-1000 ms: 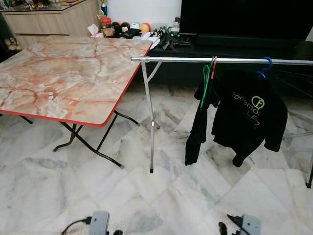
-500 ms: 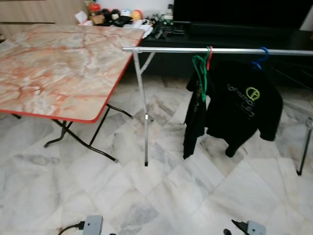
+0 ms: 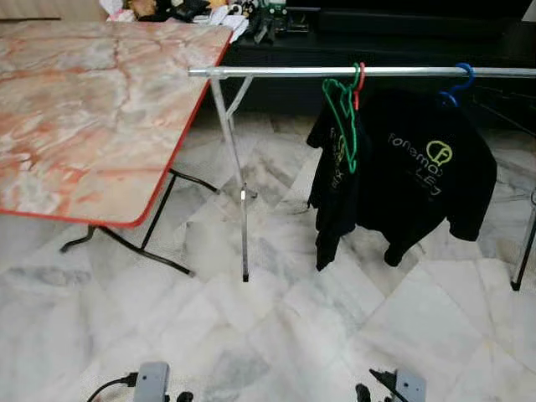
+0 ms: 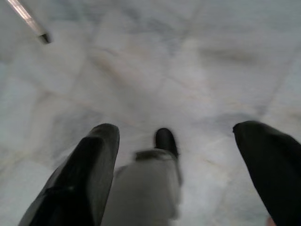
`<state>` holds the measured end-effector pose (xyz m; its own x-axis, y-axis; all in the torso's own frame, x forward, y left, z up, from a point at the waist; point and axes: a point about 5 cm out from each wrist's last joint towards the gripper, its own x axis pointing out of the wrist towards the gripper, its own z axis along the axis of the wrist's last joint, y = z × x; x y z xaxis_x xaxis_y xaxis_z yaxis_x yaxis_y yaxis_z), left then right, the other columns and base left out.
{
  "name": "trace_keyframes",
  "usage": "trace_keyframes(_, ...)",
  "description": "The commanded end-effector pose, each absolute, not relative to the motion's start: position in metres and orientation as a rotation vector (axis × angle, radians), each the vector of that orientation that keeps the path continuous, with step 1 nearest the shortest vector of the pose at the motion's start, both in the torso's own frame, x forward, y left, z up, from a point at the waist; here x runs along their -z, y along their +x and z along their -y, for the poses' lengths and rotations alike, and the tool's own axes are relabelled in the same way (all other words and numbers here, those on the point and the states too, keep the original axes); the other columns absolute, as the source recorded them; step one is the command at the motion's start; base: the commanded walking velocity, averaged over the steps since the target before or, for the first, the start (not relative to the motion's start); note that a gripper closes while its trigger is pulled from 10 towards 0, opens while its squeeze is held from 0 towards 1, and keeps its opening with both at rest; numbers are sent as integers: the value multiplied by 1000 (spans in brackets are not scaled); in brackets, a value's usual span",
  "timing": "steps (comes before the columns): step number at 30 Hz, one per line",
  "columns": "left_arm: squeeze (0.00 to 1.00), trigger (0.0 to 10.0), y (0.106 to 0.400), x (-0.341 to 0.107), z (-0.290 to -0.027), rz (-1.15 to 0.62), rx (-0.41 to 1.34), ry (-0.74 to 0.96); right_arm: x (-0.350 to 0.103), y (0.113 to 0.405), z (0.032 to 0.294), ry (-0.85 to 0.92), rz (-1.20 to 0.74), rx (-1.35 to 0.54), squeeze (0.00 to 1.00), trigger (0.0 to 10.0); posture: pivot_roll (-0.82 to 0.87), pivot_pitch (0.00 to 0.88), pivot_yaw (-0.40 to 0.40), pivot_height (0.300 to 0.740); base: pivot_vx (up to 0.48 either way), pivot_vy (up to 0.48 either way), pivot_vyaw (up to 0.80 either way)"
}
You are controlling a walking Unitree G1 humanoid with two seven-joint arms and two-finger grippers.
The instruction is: Hang hanger
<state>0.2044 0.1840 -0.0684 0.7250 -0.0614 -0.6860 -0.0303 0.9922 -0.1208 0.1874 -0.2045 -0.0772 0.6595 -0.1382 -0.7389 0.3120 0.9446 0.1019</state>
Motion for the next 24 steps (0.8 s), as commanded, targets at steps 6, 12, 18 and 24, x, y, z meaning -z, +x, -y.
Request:
trace_keyframes(6, 0, 10000, 192, 75, -190, -811, -2, -124, 78, 188, 199, 243, -823, 255, 0, 10000, -24, 249, 32, 740, 299, 0, 0)
trace_keyframes(12, 0, 10000, 189, 77, -192, -830, -12, -126, 78, 188, 198, 244, -821, 246, 0, 10000, -23, 249, 32, 740, 303, 0, 0)
trace_keyframes(18, 0, 10000, 186, 78, -193, -844, -17, -126, 79, 183, 204, 243, -824, 249, 0, 10000, -22, 253, 31, 740, 304, 0, 0)
trace_keyframes(24, 0, 10000, 181, 81, -191, -865, -13, -125, 80, 181, 208, 243, -823, 256, 0, 10000, -25, 259, 32, 740, 266, 0, 0)
